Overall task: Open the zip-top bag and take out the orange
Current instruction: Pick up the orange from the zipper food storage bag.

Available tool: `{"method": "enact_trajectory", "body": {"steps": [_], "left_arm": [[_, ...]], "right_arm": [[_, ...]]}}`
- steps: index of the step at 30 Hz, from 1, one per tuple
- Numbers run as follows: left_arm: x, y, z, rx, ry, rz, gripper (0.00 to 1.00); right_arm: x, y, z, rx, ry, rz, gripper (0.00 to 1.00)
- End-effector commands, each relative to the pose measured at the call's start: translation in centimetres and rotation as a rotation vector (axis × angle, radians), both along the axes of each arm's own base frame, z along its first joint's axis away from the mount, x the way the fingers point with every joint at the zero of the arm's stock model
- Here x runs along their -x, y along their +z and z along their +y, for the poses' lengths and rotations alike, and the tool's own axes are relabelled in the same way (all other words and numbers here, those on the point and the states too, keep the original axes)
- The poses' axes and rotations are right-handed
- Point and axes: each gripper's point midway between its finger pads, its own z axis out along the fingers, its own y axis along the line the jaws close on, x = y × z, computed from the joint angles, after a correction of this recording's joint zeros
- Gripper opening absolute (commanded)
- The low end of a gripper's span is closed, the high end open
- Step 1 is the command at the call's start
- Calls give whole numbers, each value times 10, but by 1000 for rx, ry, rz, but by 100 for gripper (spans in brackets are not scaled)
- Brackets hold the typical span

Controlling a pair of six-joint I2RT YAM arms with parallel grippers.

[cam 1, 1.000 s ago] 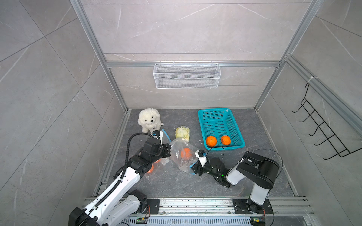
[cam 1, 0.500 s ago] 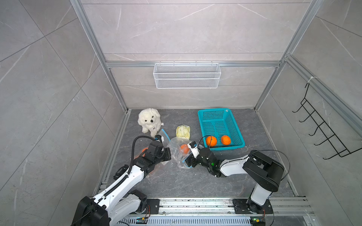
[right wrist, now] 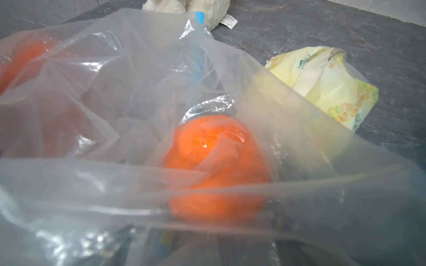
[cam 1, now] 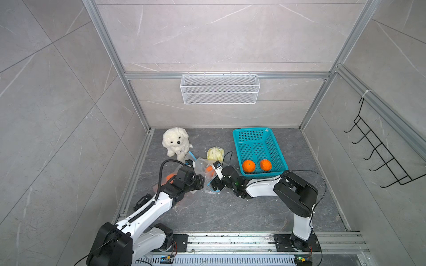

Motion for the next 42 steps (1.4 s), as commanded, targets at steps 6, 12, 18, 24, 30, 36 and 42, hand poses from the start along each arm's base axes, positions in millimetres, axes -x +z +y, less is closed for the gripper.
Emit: {"method": "enact_trajectory", "body": {"steps": [6, 12, 18, 24, 30, 36, 42], "left_arm": [[-81, 100, -19, -7, -35, -353, 97], [-147, 48, -47, -54, -104, -247, 87], [-162, 6, -55, 17, -118, -167, 67], [-160, -31, -67, 99, -153, -96, 33], [-156, -53, -74, 137, -170, -56, 7], [-137, -68, -84, 151, -177, -23, 3], [-127, -77, -100, 187, -203, 2, 0]], "right_arm": [[12, -19, -6, 20, 20, 32, 97], [13, -13, -7, 12, 22, 27, 96], [14, -14, -8, 18, 26, 35, 96], [12, -10, -11, 17, 29, 15, 96], [9, 3, -11, -3, 51, -4, 96], [3, 2, -6, -39, 81, 19, 96], [-2, 9, 10, -51, 126, 33, 93]]}}
